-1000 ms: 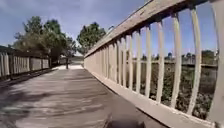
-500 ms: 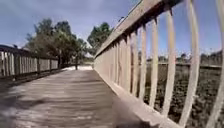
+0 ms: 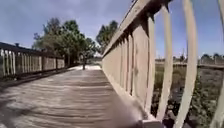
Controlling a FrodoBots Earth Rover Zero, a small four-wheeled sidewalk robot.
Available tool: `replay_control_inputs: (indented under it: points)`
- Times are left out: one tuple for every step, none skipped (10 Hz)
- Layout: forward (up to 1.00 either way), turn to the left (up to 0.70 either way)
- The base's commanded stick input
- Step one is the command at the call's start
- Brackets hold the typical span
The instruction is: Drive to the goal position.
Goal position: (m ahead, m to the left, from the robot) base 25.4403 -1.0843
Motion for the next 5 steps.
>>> replay_control_inputs:
  points:
    - [0.85, 0.27]
    - [0.85, 0.0]
    - [0.85, 0.0]
    - [0.85, 0.0]
    - [0.85, 0.0]
